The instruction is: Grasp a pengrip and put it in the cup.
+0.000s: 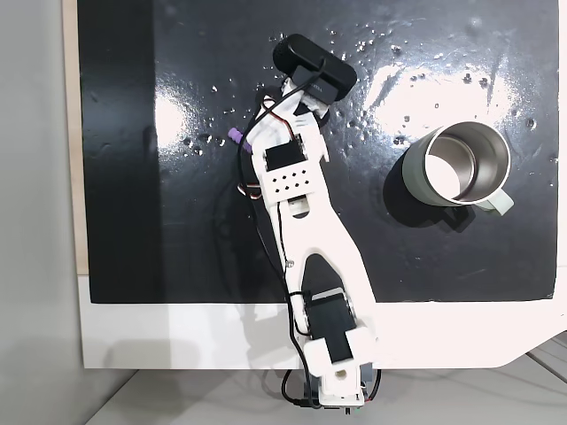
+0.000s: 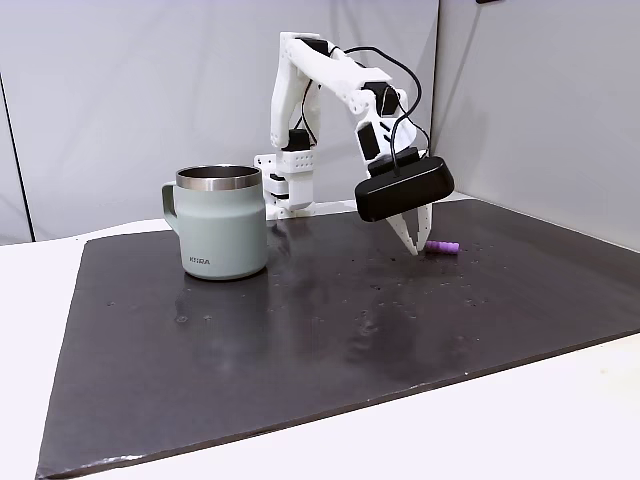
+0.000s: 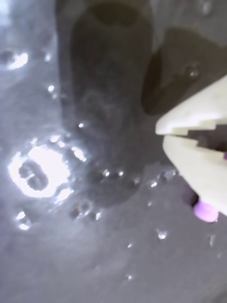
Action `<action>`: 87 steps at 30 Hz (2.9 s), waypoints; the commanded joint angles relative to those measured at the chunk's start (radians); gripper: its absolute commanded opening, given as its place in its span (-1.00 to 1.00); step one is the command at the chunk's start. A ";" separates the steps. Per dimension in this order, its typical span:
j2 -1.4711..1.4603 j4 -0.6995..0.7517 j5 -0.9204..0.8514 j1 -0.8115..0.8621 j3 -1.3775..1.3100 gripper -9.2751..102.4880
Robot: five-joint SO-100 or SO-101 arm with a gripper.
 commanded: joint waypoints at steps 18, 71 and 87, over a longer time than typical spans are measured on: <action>0.046 0.041 -0.273 -0.072 -0.101 -0.47; -0.295 0.653 -0.931 -0.137 -0.646 -0.25; -0.448 0.623 -0.930 -0.143 -0.698 -0.63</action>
